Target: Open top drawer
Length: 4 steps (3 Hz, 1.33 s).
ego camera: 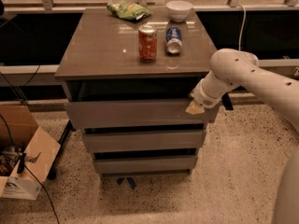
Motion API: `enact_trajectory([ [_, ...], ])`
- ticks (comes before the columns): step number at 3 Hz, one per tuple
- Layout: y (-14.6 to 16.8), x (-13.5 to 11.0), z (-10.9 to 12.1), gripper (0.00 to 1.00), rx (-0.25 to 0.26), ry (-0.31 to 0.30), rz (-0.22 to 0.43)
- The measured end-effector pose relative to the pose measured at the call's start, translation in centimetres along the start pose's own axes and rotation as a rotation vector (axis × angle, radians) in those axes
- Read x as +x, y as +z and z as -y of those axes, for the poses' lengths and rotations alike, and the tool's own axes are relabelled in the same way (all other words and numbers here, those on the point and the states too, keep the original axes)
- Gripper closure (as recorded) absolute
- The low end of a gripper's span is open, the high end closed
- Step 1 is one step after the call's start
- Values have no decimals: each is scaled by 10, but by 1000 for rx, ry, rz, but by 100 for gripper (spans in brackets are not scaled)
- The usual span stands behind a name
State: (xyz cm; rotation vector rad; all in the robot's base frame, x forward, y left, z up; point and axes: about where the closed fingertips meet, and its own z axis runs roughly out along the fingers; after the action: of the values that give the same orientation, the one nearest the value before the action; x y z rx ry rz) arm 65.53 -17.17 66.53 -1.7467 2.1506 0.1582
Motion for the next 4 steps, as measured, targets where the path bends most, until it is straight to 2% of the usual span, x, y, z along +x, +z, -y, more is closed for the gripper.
enact_trajectory([
  [2,-4,-1,1,11,0,0,0],
  [3,-5,2,-4,3,-11,4,-2],
  [4,-15,28,-43,25,-112,36,-16],
])
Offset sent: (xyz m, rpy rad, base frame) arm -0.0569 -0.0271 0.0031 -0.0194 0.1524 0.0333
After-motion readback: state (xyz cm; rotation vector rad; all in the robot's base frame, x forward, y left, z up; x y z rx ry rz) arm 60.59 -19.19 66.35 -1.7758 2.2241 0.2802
